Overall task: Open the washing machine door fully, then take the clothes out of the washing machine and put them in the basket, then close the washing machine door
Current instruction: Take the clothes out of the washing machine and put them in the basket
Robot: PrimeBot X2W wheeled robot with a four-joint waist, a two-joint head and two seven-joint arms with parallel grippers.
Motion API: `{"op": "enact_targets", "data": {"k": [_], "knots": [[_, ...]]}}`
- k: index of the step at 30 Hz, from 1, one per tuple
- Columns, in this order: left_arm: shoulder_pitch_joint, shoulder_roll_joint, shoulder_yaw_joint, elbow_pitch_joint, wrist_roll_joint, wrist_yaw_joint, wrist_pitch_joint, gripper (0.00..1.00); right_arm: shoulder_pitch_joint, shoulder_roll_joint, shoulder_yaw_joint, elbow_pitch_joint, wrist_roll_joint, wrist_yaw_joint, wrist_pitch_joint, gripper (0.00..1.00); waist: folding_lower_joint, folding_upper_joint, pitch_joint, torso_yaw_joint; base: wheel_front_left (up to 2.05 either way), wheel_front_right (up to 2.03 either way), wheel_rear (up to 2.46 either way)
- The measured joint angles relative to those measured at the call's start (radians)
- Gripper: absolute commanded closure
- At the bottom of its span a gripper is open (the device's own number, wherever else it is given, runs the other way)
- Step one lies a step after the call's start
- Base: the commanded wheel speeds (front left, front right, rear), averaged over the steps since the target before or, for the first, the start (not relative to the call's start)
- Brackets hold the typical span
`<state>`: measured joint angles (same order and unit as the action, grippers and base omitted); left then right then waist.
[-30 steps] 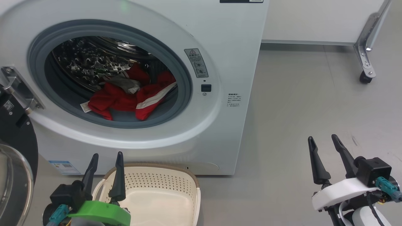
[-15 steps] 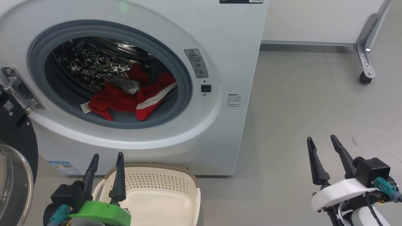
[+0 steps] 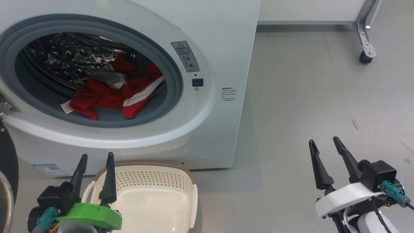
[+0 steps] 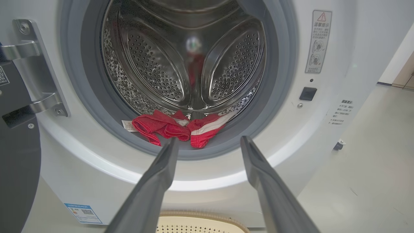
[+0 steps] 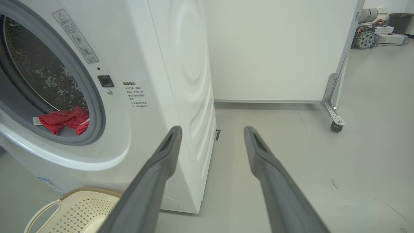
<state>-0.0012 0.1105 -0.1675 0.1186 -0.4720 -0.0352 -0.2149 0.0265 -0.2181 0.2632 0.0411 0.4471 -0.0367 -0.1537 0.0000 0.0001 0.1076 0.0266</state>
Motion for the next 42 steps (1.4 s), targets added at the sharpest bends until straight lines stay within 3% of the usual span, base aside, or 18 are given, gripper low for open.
{"op": "enact_targets", "data": {"k": [21, 42], "knots": [[-0.297, 0.137, 0.040, 0.060, 0.026, 0.012, 0.186, 0.00, -0.101, 0.045, 0.031, -0.020, -0.009, 0.009, -0.015, 0.00, 0.0000, 0.0000, 0.217, -0.185, 0.00, 0.00, 0.00], [-0.555, 0.230, 0.110, 0.323, 0.006, 0.023, 0.368, 0.00, -0.171, 0.077, 0.044, 0.020, -0.018, 0.022, -0.050, 0.00, 0.0001, 0.0000, 0.371, -0.313, 0.00, 0.00, 0.00]]}}
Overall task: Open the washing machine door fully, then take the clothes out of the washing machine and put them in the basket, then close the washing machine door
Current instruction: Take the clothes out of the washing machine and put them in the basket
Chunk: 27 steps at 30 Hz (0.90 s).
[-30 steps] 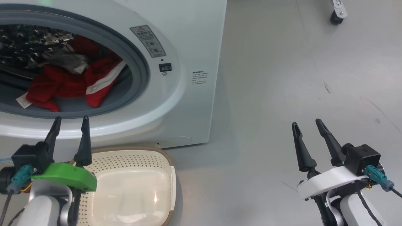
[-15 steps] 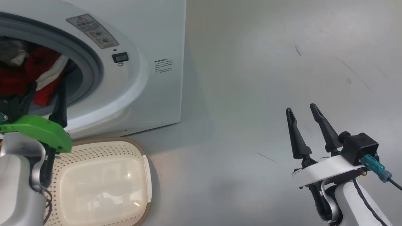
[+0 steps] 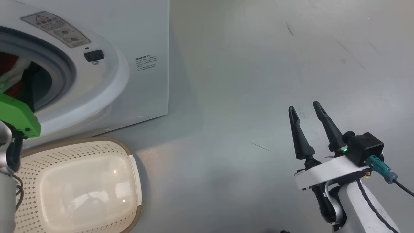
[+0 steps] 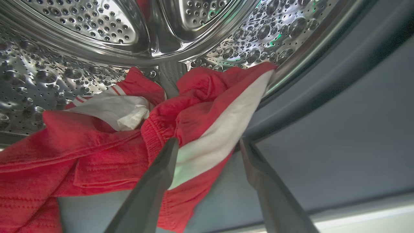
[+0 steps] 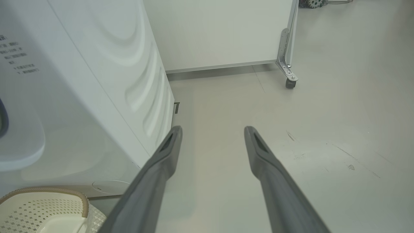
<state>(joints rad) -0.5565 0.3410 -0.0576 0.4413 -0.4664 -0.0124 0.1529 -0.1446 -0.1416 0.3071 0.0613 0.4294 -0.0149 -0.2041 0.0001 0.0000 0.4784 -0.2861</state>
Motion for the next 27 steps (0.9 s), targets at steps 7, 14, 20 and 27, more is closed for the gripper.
{"op": "enact_targets", "data": {"k": [7, 14, 20, 27], "knots": [[-0.049, 0.012, -0.014, 0.059, 0.002, -0.003, 0.017, 0.00, -0.018, 0.008, 0.004, 0.015, -0.001, 0.004, -0.008, 0.00, 0.0000, 0.0000, 0.017, -0.012, 0.00, 0.00, 0.00], [-0.082, 0.024, -0.015, 0.137, 0.009, -0.002, 0.050, 0.00, -0.029, 0.014, 0.011, 0.028, -0.004, 0.005, -0.013, 0.00, -0.0001, 0.0000, 0.025, -0.017, 0.00, 0.00, 0.00], [-0.131, 0.033, -0.015, 0.176, 0.009, -0.002, 0.062, 0.00, -0.038, 0.014, 0.012, 0.033, -0.010, 0.007, -0.018, 0.00, 0.0000, 0.0000, 0.033, -0.024, 0.00, 0.00, 0.00], [-0.153, 0.032, -0.016, 0.206, 0.009, -0.003, 0.063, 1.00, -0.043, 0.015, 0.010, 0.042, -0.010, 0.008, -0.019, 0.00, 0.0000, 0.0000, 0.038, -0.026, 0.00, 0.00, 0.00]]}}
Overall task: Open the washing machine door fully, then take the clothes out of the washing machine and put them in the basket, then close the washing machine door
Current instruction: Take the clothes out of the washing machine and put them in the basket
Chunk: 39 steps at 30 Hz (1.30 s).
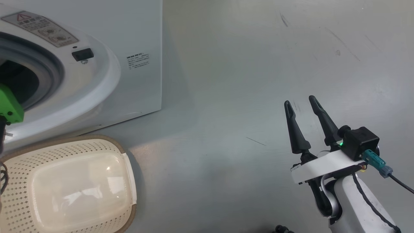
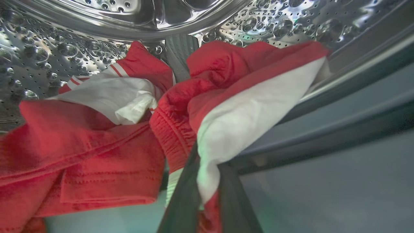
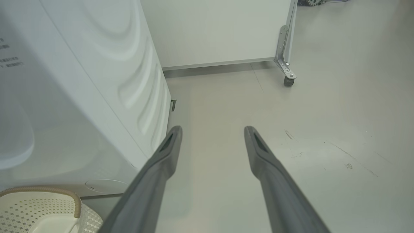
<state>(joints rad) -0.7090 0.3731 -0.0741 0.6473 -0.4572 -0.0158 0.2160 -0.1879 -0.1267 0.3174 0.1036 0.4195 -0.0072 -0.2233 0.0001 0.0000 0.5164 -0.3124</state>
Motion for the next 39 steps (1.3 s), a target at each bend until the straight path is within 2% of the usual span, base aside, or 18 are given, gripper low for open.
{"op": "enact_targets", "data": {"k": [11, 17, 33, 39], "knots": [[-0.020, -0.030, -0.008, 0.027, 0.002, -0.030, -0.126, 1.00, -0.010, 0.002, -0.013, 0.028, 0.000, 0.000, -0.010, 0.00, 0.0000, 0.0000, -0.026, 0.021, 0.00, 0.00, 0.00], [-0.005, -0.080, -0.018, 0.032, 0.001, -0.044, -0.227, 1.00, -0.010, -0.005, -0.024, 0.047, 0.000, 0.000, -0.011, 0.00, 0.0000, 0.0000, -0.069, 0.052, 0.00, 0.00, 0.00], [0.176, -0.173, -0.058, 0.032, 0.000, -0.077, -0.416, 1.00, 0.031, -0.036, -0.040, 0.086, 0.000, 0.006, -0.012, 0.00, 0.0000, 0.0000, -0.214, 0.157, 0.00, 0.00, 0.00], [0.251, -0.206, -0.051, 0.022, -0.018, -0.079, -0.435, 1.00, 0.059, -0.044, -0.053, 0.088, 0.001, 0.005, -0.012, 0.00, -0.0001, 0.0000, -0.269, 0.206, 0.00, 0.00, 0.00]]}}
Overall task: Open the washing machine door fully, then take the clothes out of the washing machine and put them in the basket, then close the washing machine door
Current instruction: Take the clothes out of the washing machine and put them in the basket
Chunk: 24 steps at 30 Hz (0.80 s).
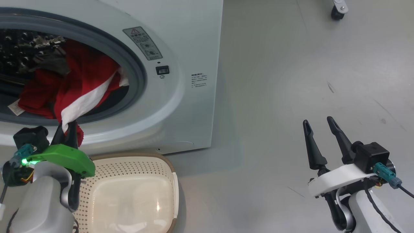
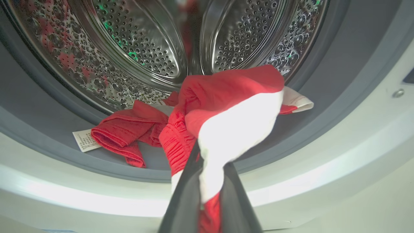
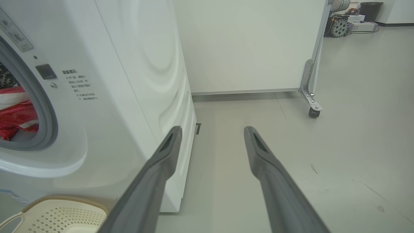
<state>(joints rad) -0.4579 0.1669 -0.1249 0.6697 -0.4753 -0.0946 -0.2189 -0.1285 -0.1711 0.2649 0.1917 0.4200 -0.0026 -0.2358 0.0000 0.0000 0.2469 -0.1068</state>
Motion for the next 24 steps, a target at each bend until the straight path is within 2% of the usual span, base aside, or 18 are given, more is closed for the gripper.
{"op": "enact_targets", "data": {"k": [11, 15, 21, 24], "knots": [[0.073, -0.026, 0.001, -0.154, 0.004, -0.008, -0.032, 1.00, 0.039, -0.012, -0.002, -0.003, 0.001, -0.001, 0.002, 0.00, 0.0000, 0.0000, -0.082, 0.090, 0.00, 0.00, 0.00], [0.086, -0.030, -0.001, -0.266, 0.005, -0.018, -0.033, 1.00, 0.048, -0.012, 0.002, -0.010, 0.001, -0.001, 0.003, 0.00, 0.0000, 0.0000, -0.108, 0.116, 0.00, 0.00, 0.00], [0.092, -0.028, 0.053, -0.506, 0.033, -0.026, -0.033, 1.00, 0.058, -0.012, 0.012, -0.025, 0.001, -0.001, 0.015, 0.00, 0.0000, 0.0000, -0.137, 0.143, 0.00, 0.00, 0.00], [0.109, -0.025, 0.042, -0.559, 0.046, -0.026, -0.038, 1.00, 0.058, -0.012, 0.014, -0.032, 0.001, -0.001, 0.020, 0.00, 0.0000, 0.0000, -0.143, 0.149, 0.00, 0.00, 0.00]]}}
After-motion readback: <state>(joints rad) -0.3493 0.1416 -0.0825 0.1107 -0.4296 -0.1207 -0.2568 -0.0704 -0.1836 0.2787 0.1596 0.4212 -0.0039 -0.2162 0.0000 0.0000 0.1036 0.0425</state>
